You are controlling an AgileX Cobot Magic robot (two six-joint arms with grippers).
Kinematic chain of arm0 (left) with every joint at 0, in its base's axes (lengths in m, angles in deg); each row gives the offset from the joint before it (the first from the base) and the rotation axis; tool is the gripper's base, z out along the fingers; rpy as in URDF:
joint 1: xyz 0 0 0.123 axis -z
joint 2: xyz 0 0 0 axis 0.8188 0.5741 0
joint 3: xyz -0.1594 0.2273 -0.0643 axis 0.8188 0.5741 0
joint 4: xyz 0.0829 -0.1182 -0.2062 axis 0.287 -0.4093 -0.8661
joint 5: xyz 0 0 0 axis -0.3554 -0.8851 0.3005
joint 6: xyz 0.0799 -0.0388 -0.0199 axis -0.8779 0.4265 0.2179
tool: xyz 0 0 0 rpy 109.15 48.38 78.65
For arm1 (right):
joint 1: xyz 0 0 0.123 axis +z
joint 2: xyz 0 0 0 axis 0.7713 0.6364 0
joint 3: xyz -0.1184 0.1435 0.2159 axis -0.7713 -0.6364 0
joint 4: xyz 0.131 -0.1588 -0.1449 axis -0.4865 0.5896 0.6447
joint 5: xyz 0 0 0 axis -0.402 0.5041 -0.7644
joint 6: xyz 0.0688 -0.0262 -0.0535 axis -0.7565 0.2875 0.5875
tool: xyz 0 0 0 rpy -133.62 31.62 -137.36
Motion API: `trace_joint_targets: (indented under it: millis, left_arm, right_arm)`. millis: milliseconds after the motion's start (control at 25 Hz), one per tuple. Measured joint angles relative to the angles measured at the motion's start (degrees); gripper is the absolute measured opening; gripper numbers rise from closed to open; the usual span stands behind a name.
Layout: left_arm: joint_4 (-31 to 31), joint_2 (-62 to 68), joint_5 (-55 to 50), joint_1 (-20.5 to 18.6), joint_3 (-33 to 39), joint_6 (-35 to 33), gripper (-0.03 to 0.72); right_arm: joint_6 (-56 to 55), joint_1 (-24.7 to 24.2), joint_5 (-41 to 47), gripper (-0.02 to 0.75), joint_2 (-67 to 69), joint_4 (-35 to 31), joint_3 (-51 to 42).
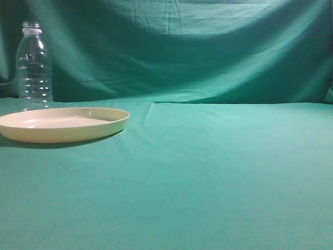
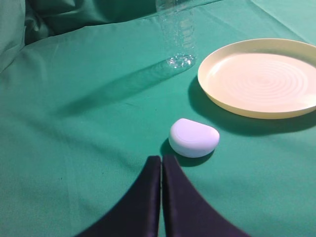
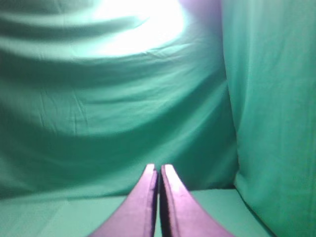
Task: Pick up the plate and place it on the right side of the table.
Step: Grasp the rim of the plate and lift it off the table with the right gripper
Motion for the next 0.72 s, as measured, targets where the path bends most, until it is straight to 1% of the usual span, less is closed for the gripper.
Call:
trace_joint_targets:
  millis: [80, 200, 320, 520, 600, 720]
  left_arm:
    - [0.0, 0.0, 0.0, 0.0, 0.0, 0.0, 0.0]
    - [0.0, 0.0, 0.0, 0.0, 0.0, 0.0, 0.0]
    - [0.0, 0.0, 0.0, 0.0, 0.0, 0.0, 0.0]
    - [0.0, 0.0, 0.0, 0.0, 0.0, 0.0, 0.0]
    - [0.0, 0.0, 0.0, 0.0, 0.0, 0.0, 0.0]
    - [0.0, 0.0, 0.0, 0.0, 0.0, 0.0, 0.0]
  right_arm:
    - [0.79, 0.0, 5.72, 0.0, 6.75, -0.26, 5.5]
    - [0.99, 0.0, 15.67, 0.0, 16.24, -2.91, 13.21]
    - [1.58, 0.0, 27.46, 0.0, 25.05, -6.01, 20.0]
    - [10.67, 0.45, 45.88, 0.0, 39.84, -12.4, 29.24]
    - [12.42, 2.6, 50.43, 0.0, 45.56, -14.23, 33.26]
    - [13.05, 9.61, 53.04, 0.0, 53.42, -14.64, 38.85]
